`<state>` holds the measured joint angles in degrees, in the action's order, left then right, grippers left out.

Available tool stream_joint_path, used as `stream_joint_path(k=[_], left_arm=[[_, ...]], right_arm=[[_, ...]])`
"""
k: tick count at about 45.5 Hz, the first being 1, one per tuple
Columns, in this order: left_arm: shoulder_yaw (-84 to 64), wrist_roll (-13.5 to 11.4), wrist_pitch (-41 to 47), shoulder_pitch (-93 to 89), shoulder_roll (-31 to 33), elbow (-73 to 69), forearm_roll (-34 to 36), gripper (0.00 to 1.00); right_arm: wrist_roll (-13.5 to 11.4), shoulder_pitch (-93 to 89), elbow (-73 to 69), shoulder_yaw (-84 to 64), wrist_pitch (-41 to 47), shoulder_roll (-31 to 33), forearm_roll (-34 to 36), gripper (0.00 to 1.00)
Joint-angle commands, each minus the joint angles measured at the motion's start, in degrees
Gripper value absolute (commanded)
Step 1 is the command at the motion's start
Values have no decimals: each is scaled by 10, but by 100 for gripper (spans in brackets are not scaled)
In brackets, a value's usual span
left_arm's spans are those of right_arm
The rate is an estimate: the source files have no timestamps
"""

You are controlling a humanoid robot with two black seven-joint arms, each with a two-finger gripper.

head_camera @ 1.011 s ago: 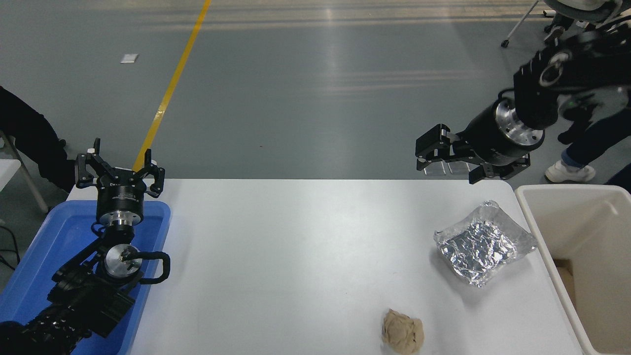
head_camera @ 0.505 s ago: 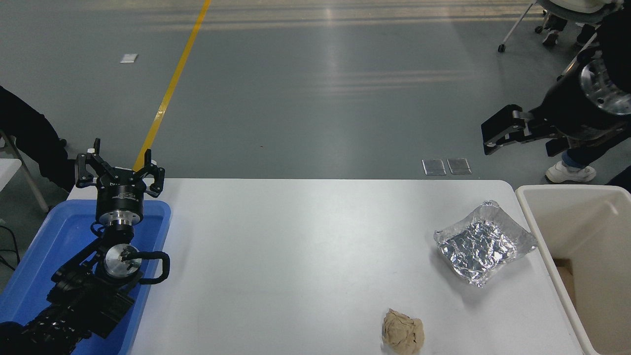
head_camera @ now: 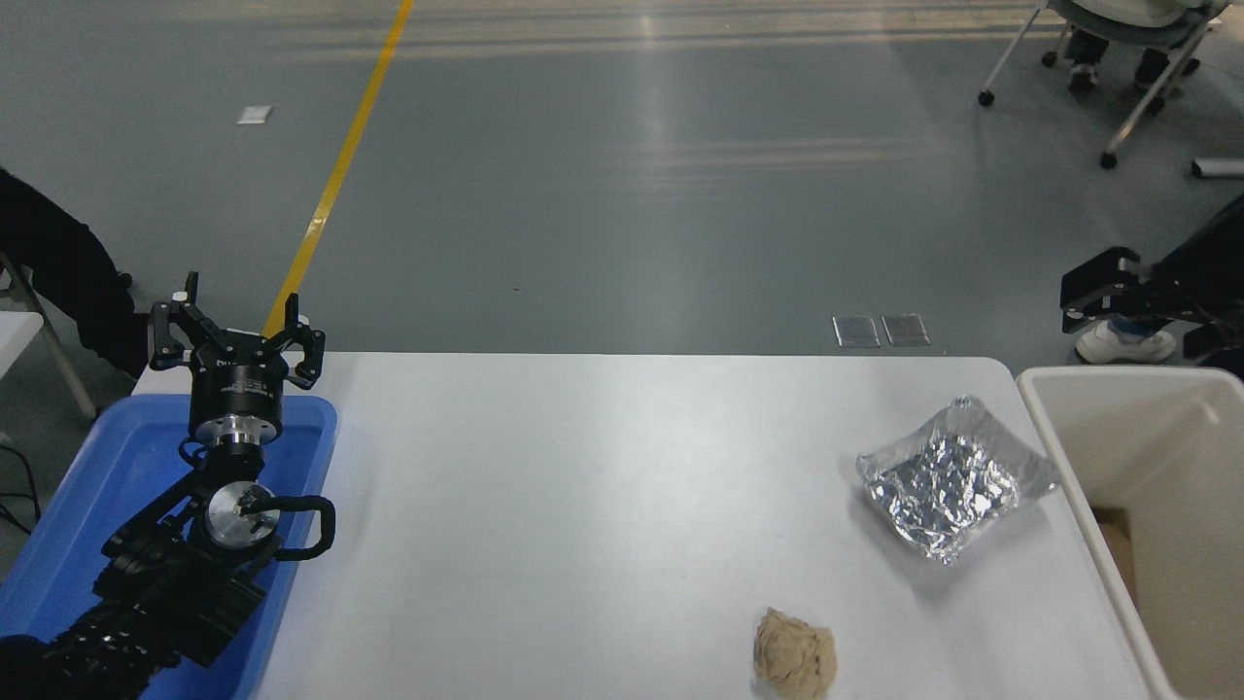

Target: Pick up foil plate and place in dustbin

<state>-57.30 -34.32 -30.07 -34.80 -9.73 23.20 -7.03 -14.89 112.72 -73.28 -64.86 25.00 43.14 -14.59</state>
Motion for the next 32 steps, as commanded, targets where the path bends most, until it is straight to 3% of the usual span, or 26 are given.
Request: stream_joint_path(k=[1, 9, 22, 32], left_arm=[[1, 0, 0, 0, 1, 0, 0, 99], [1, 0, 0, 0, 1, 0, 1, 99], [1, 0, 0, 0, 1, 0, 1, 99], [1, 0, 0, 0, 1, 0, 2, 99]], right_arm=[[-23, -216, 82, 111, -85, 24, 16, 100], [-31, -320, 131, 193, -116, 14, 40, 100], [-30, -394, 189, 209, -170, -97, 128, 100], [-30, -435, 210, 235, -193, -138, 133, 98]])
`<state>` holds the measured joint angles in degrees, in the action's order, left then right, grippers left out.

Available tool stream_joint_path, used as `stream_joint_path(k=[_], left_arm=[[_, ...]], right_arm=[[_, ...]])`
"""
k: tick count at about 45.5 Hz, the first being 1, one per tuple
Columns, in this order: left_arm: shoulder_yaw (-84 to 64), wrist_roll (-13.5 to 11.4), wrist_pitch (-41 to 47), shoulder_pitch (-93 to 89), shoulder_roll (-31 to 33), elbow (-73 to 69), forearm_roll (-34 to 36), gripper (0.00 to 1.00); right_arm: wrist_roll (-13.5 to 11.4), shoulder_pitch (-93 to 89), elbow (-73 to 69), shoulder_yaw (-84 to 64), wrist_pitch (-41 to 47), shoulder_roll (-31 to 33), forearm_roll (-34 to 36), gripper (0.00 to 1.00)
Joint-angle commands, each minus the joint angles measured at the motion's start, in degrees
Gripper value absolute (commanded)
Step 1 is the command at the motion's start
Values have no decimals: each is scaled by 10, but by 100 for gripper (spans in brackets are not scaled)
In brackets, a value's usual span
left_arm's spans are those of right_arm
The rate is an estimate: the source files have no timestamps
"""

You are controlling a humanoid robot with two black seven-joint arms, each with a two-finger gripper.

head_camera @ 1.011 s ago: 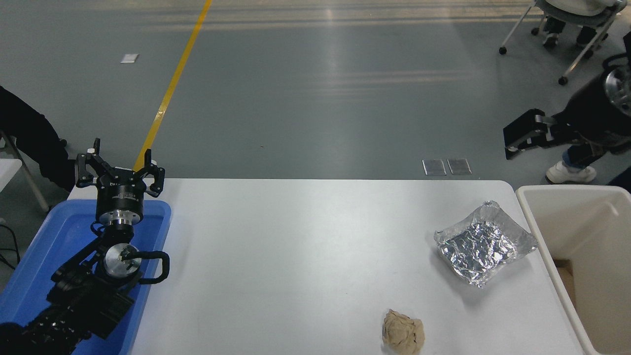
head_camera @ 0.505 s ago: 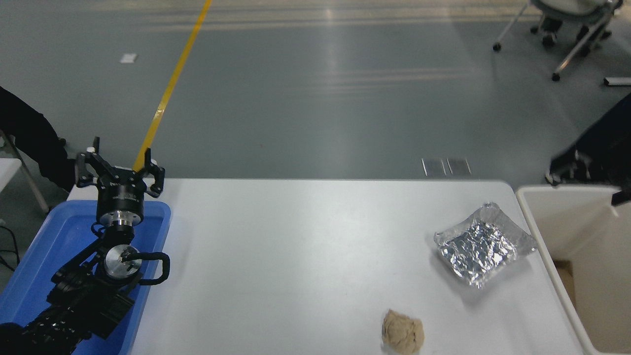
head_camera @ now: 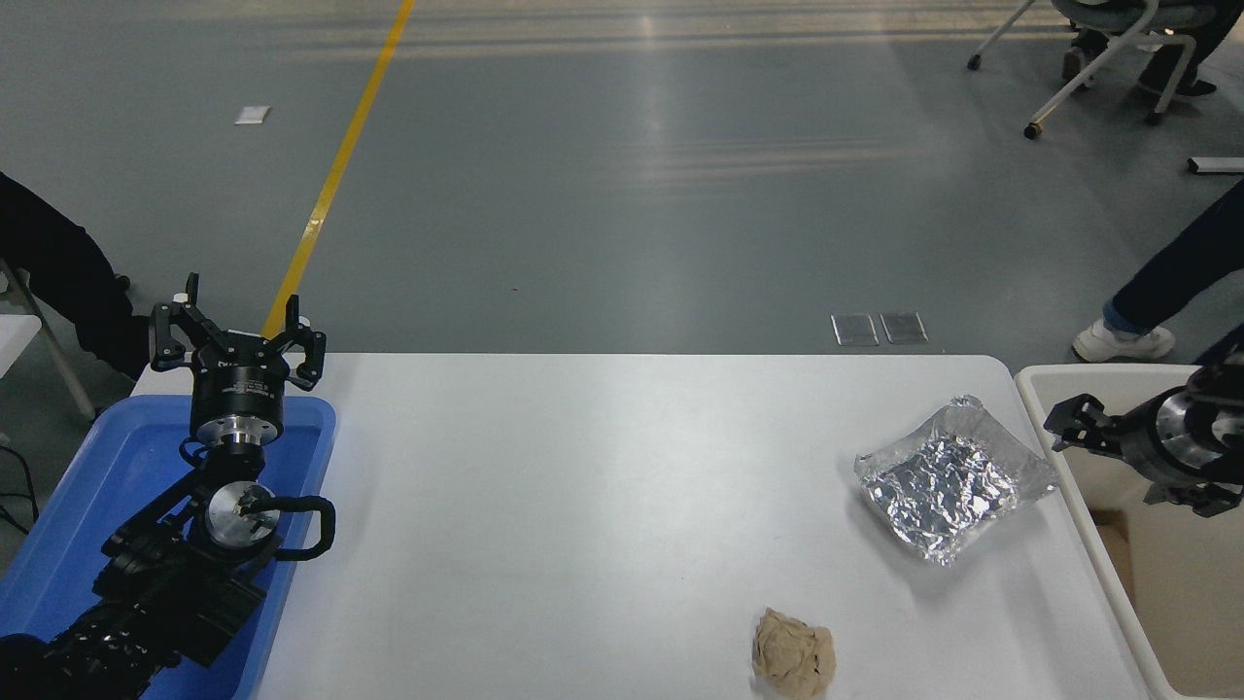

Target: Pick up foil plate and place in dustbin

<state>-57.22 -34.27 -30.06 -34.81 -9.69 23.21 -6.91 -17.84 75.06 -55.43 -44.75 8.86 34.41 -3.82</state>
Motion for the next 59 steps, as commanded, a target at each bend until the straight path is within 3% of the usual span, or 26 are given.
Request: stream_joint_path(k=[1, 7, 12, 16, 20, 25, 26, 28, 45, 59], left_arm=[[0, 0, 0, 0, 0, 1, 1, 99], [0, 0, 0, -1, -1, 0, 1, 99], [0, 0, 0, 0, 0, 0, 1, 99], [0, 0, 0, 0, 0, 0, 1, 99], [0, 0, 0, 0, 0, 1, 1, 99], [0, 1, 0, 0, 0, 1, 1, 99], [0, 0, 0, 0, 0, 0, 1, 99], [0, 0, 0, 0, -1, 0, 1, 99], [0, 1, -1, -1, 0, 1, 1, 99], [0, 1, -1, -1, 0, 0, 1, 99]], right_arm=[[-1, -62, 34, 38, -33, -54, 25, 98], [-1, -87, 43, 58, -38, -62, 26, 94], [-1, -93, 43, 67, -39, -73, 26, 86], [-1, -102, 44, 72, -47, -75, 26, 70], [-1, -112, 45, 77, -53, -80, 25, 43], [-1, -116, 53, 78, -54, -85, 26, 30], [-1, -117, 53, 78, -54, -87, 27, 23], [0, -117, 53, 78, -54, -92, 26, 0], [-2, -98, 45, 70, -52, -83, 24, 0], [-3, 99, -123, -52, -42, 33, 18, 0]])
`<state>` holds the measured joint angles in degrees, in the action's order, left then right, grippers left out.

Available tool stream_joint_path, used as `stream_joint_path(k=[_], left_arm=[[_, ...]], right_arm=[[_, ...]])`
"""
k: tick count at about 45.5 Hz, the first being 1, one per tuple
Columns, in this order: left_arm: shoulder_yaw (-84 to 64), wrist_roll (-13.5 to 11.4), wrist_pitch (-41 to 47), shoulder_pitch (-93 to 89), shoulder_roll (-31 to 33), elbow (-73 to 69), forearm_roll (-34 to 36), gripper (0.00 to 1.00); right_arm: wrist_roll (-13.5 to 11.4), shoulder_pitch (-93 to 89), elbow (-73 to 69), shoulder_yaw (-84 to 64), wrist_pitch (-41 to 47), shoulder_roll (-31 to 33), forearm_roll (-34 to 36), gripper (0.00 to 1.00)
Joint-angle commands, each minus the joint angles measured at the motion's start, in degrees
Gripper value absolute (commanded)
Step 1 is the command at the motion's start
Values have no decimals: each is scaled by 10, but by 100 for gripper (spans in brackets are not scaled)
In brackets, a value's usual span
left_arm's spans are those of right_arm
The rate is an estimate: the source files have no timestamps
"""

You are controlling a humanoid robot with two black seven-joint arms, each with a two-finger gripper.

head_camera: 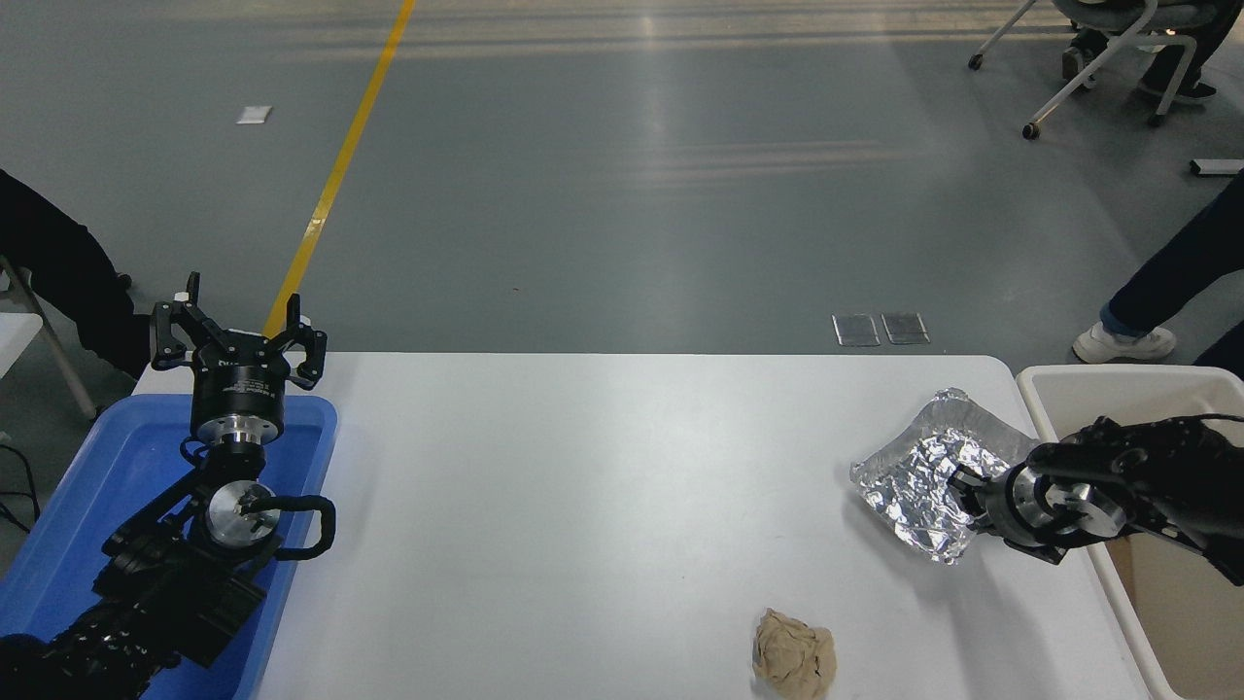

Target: Pick up foil plate and place in dustbin

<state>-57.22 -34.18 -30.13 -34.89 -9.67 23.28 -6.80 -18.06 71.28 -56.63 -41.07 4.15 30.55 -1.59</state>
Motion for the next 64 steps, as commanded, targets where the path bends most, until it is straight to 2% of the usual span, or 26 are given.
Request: stream_joint_path(k=[1, 4, 9, 14, 23, 43, 48, 52, 61, 64], left_arm=[[0, 0, 0, 0, 0, 0, 0, 99], [0, 0, 0, 1, 0, -1, 0, 99], [0, 0, 0, 1, -1, -1, 0, 99], [0, 0, 0, 1, -1, -1, 0, 99], [0, 0, 1, 1, -1, -1, 0, 99], [0, 0, 1, 1, -1, -1, 0, 99], [0, 0, 0, 1, -1, -1, 0, 99], [0, 0, 0, 1, -2, 0, 0, 99], [0, 0, 1, 1, -2, -1, 0, 99], [0, 0, 1, 1, -2, -1, 0, 99]], right_arm=[[0, 160, -125, -102, 6, 79, -3, 0], [-1, 232, -174, -142, 19, 94, -3, 0], [-1, 394, -239, -214, 89, 112, 2, 0], [-1, 528, -256, -265, 174, 107, 3, 0], [-1, 671, -269, -291, 266, 91, 3, 0], [-1, 722, -277, -354, 282, 87, -10, 0], [0, 718, -268, -380, 278, 95, -51, 0], [0, 713, -249, -408, 274, 129, -104, 0], [4, 650, -139, -395, 274, 289, -227, 0], [8, 607, -83, -381, 273, 332, -248, 0]])
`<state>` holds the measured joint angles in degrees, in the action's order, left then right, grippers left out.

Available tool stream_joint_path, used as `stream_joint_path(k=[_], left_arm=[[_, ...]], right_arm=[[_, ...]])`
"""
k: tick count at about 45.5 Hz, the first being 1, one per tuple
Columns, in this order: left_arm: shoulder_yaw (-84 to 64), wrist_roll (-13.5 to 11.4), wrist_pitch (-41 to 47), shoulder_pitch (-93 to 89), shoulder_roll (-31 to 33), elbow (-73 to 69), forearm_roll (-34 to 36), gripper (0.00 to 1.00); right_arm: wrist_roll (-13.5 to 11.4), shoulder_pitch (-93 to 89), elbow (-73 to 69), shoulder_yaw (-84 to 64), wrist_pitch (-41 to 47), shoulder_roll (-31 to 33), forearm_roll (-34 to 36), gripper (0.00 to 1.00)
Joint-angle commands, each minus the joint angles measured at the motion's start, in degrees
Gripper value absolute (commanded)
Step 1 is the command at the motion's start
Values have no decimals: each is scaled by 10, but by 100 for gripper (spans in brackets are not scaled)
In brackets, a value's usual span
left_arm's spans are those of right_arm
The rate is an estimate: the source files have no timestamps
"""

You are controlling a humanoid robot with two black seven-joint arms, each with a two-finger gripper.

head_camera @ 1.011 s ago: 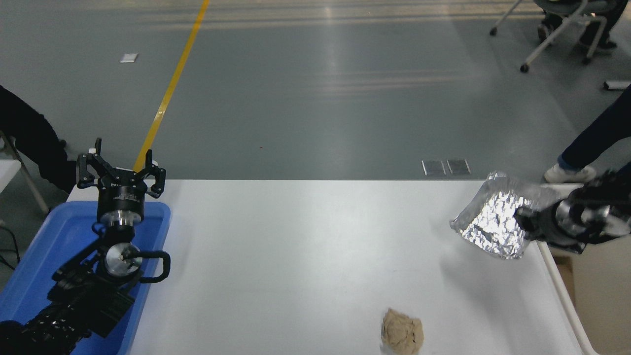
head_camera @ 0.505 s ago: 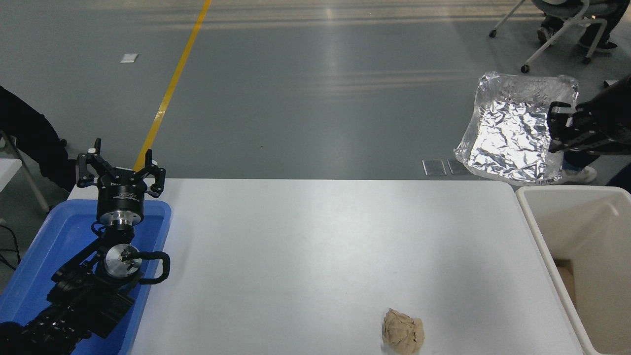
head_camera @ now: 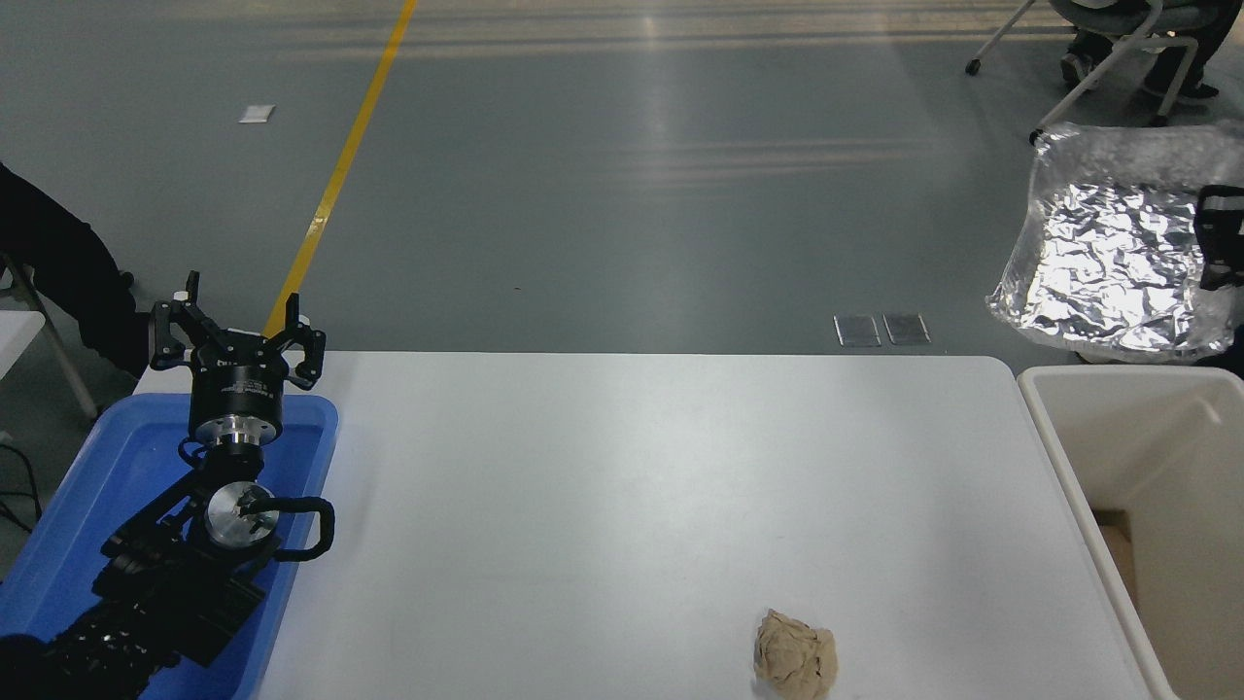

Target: Pick up foil plate and place in dustbin

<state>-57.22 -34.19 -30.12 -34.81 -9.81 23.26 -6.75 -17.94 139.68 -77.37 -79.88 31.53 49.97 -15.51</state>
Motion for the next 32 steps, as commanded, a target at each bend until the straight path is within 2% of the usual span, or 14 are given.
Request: stream_joint_path(k=[1, 7, 12, 16, 25, 32], left_arm=[[0, -1, 1, 0, 0, -1, 0, 99], [0, -1, 1, 0, 0, -1, -1, 99], [0, -1, 1, 0, 0, -1, -2, 99], [0, -1, 1, 0, 1, -1, -2, 99], [0, -1, 1, 0, 1, -1, -2, 99], [0, -1, 1, 0, 1, -1, -2, 99]], right_arm=[[8, -95, 142, 15, -2, 154, -110, 0], [21, -225, 232, 96, -30, 212, -111, 0], [50, -414, 263, 182, -136, 212, -108, 0], [51, -548, 267, 260, -202, 198, -96, 0], [43, -762, 299, 371, -283, 102, 0, 0], [42, -909, 439, 405, -316, -35, 91, 0]])
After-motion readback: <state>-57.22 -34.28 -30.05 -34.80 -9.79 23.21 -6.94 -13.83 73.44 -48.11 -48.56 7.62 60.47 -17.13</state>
